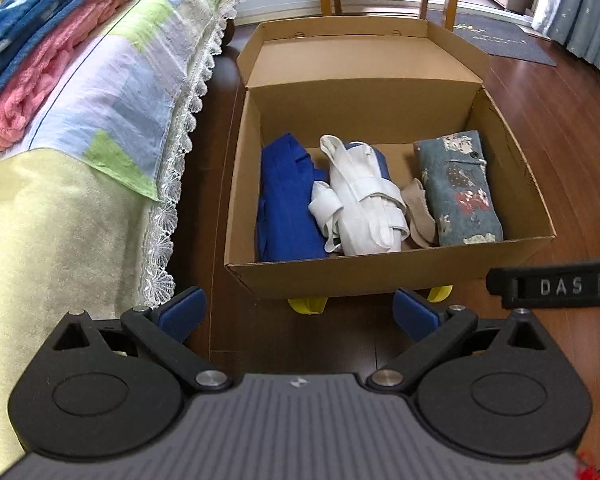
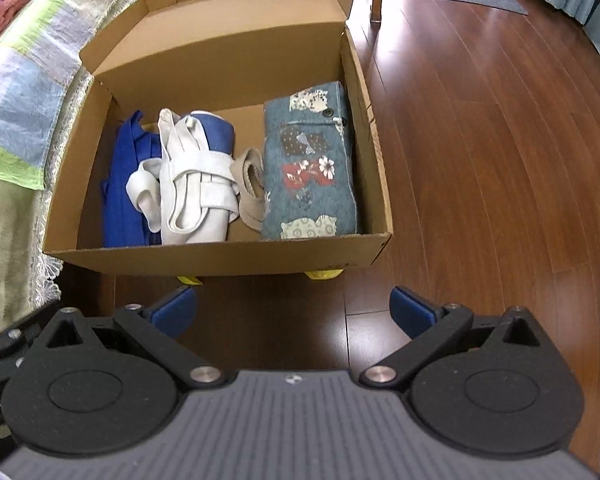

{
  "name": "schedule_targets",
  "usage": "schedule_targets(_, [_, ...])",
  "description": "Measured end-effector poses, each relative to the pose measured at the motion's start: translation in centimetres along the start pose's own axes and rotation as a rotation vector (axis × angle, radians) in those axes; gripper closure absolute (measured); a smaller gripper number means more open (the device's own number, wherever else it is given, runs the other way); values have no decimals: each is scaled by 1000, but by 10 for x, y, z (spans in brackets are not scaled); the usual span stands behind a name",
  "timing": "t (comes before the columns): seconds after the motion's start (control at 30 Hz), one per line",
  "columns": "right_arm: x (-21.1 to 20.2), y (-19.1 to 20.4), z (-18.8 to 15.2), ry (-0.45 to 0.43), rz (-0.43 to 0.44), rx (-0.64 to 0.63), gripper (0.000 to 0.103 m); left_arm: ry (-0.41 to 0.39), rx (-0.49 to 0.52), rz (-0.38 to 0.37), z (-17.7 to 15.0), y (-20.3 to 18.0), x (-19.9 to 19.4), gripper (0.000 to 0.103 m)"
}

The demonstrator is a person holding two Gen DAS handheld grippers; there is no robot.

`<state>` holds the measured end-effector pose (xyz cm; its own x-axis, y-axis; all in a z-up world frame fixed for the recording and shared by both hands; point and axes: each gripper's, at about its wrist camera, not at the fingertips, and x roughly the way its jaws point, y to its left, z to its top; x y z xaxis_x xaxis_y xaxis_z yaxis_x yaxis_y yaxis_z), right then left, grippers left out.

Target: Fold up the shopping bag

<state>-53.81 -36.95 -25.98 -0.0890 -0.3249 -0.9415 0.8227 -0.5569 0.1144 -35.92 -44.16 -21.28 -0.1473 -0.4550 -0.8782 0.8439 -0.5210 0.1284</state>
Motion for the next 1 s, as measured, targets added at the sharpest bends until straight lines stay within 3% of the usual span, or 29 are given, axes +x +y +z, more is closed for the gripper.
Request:
schedule_targets(0.23, [-2, 11, 0, -15, 13, -52, 1, 6, -64, 15, 1, 13, 2, 2])
schedule_targets(0.6, [-12, 19, 2, -76, 21, -102, 1, -7, -79, 15, -1, 18, -2, 2])
schedule_targets(1.0, [-13, 13, 4, -84, 3, -101, 1, -22, -13, 4, 0, 4, -3, 2])
